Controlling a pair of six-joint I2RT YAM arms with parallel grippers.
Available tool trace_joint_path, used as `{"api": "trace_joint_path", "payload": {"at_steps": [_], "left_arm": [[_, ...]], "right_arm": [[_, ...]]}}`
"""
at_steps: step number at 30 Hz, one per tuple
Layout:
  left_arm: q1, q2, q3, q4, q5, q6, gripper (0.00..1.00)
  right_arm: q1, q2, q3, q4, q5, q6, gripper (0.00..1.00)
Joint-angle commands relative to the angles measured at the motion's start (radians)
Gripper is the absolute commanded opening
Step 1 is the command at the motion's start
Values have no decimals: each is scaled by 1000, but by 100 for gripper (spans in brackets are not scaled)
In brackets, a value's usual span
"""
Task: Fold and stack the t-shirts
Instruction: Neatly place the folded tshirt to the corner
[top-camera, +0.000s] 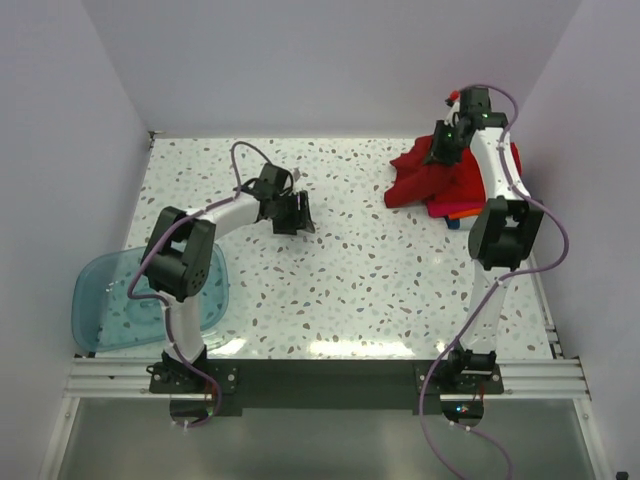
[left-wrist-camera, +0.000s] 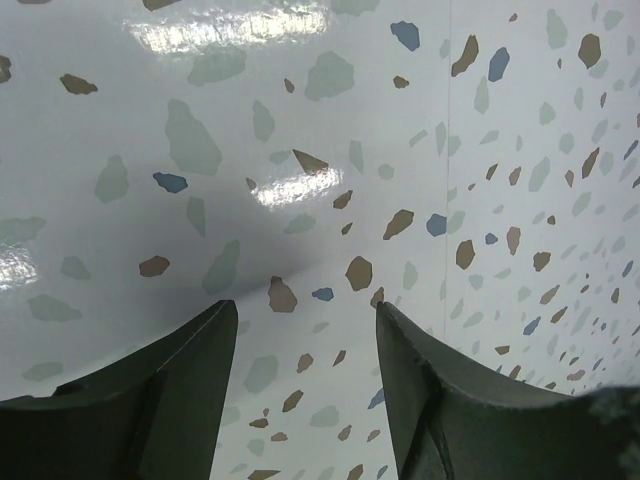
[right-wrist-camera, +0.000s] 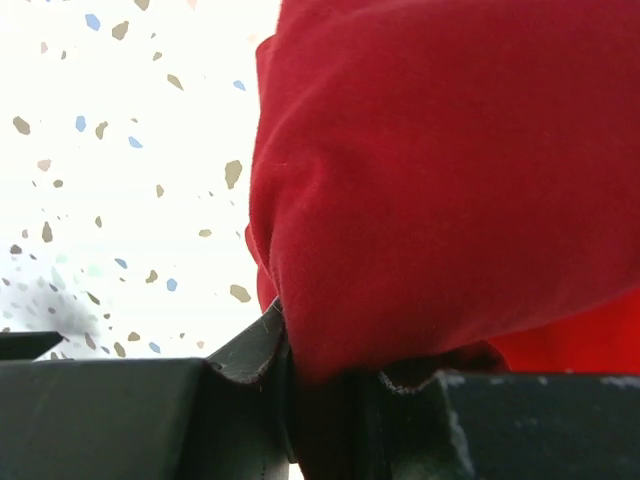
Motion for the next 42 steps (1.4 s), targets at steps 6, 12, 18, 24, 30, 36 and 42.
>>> {"api": "trace_joint_path", "payload": {"at_steps": [6, 12, 18, 24, 30, 36, 42], "left_arm": [[1, -52, -6, 1, 19, 13, 66], [0, -118, -60, 7, 11, 10, 68], [0, -179, -118, 4, -4, 13, 68], [0, -211, -167, 7, -8, 5, 68], [0, -242, -215, 10, -15, -2, 69], [-2, -258, -229, 1, -23, -1, 69], [-4, -270, -215, -20, -40, 10, 70]], "right_arm": [[10, -71, 134, 18, 10, -14, 0], [-49, -65, 246, -19, -10, -2, 0], [-151, -92, 205, -12, -33, -32, 0], [-234, -74, 203, 12, -59, -56, 0], [-283, -43, 223, 12, -93, -72, 0], [-290, -34, 162, 40, -66, -94, 0], [-288, -31, 134, 72, 12, -80, 29]]}}
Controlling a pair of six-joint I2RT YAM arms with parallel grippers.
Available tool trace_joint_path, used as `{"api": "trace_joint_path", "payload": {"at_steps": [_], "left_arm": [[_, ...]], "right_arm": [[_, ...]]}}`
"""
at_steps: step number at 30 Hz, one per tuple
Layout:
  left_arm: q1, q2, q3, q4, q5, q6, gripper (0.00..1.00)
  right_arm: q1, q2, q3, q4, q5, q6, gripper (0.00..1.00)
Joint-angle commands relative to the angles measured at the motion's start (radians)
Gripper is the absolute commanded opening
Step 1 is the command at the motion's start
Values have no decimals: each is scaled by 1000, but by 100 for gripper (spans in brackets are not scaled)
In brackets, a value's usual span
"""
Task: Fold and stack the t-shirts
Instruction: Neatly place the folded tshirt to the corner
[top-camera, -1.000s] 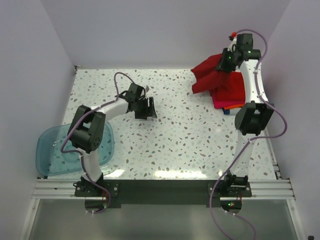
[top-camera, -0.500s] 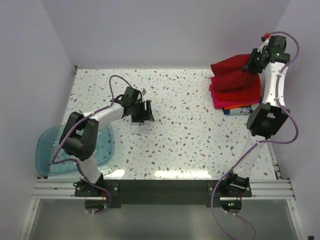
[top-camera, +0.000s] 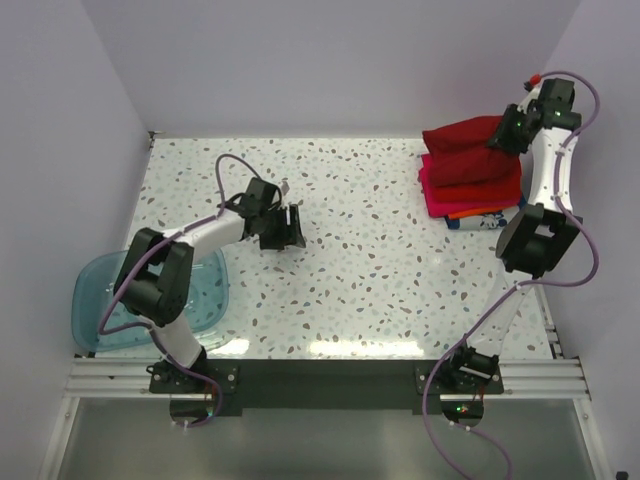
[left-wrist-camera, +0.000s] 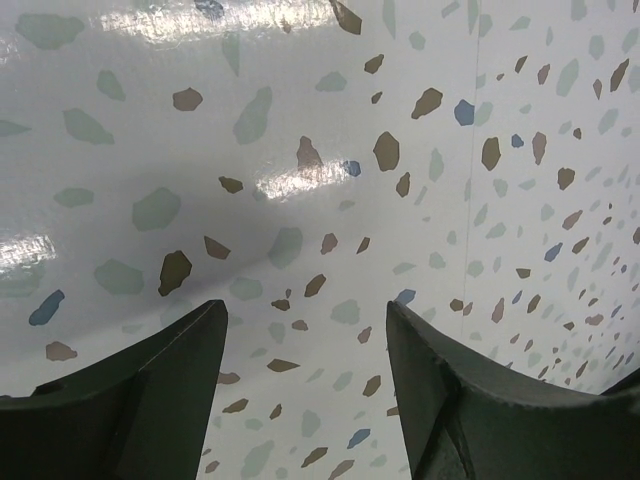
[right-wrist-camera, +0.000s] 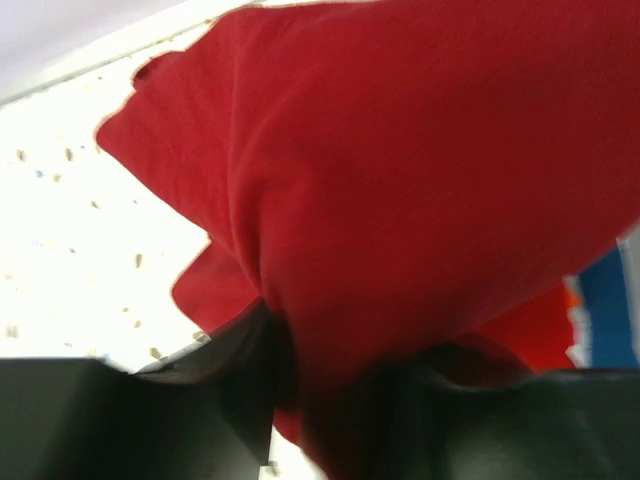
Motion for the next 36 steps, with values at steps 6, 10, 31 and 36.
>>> {"api": "trace_joint_path", "payload": {"at_steps": [6, 10, 31, 36], "left_arm": [[-3, -78, 23, -31, -32, 18, 72], [-3, -98, 29, -41, -35, 24, 73], [-3, -302, -7, -114, -173, 58, 77], [-3, -339, -23, -112, -205, 60, 77]], "right_arm": [[-4, -80, -70, 96, 113, -16, 99], [-4, -188, -157, 118, 148, -18, 99], [353, -739, -752, 188, 209, -3, 99], [542, -766, -927, 255, 192, 132, 99]]}}
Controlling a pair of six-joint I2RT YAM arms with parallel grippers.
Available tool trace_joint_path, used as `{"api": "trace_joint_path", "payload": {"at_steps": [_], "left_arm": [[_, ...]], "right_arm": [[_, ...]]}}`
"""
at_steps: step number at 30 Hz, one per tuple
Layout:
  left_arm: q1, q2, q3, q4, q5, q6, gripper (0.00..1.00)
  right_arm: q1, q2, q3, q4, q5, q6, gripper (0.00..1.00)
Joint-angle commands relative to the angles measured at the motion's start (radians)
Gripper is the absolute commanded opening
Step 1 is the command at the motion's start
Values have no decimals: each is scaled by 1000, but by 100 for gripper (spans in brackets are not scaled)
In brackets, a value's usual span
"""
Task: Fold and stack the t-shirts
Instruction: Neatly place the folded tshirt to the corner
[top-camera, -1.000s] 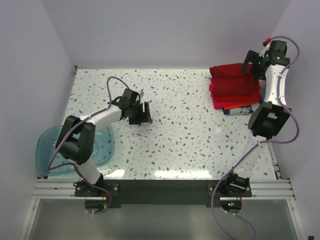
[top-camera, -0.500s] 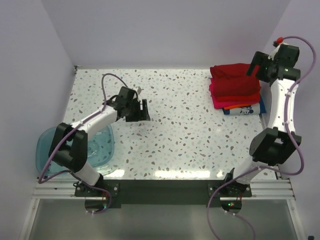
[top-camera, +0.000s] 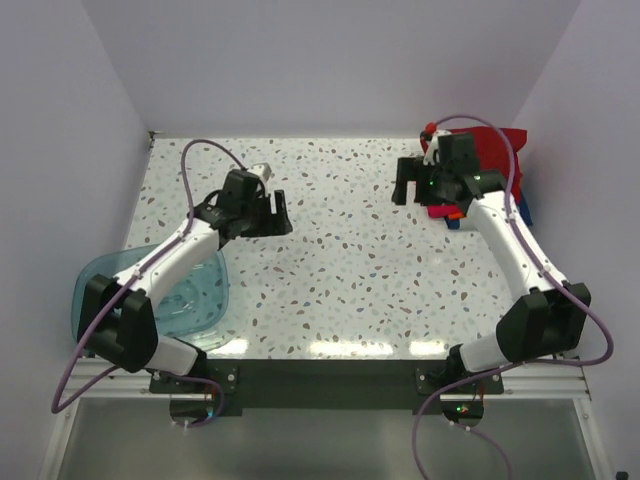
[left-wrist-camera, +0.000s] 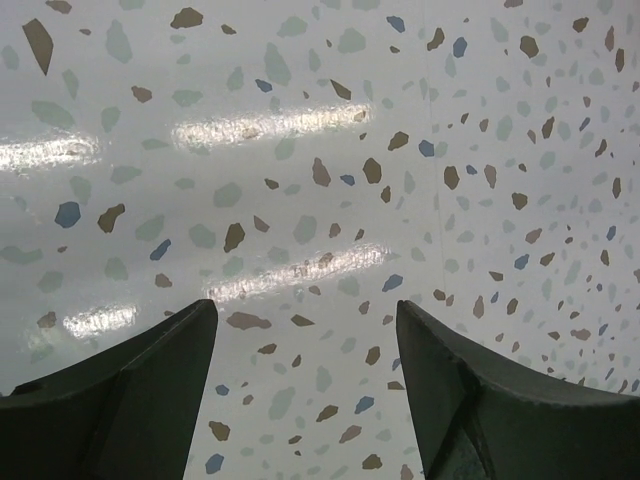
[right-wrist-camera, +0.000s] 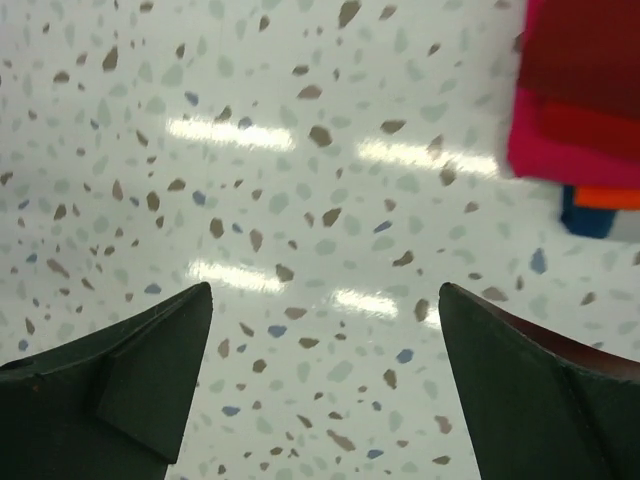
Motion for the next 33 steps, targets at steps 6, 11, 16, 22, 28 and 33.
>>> {"api": "trace_joint_path", "payload": {"at_steps": [6, 11, 16, 22, 28, 33], "left_arm": [[-2, -116, -49, 19, -87, 26, 79], [-2, -156, -63, 20, -141, 23, 81], [-2, -168, -67, 25, -158, 19, 83], [-2, -180, -73, 39, -189, 4, 84], [-2, -180, -80, 71, -175, 12, 84], [-2, -164, -66, 70, -183, 24, 85]], "right_arm": [[252, -36, -224, 124, 3, 206, 99], [319, -28, -270, 151, -3, 243, 99], [327, -13, -256, 136, 21, 222, 98], [327, -2, -231, 122, 35, 205, 99], [327, -4, -231, 139, 33, 211, 99], [329, 1, -230, 142, 41, 209, 99]]}}
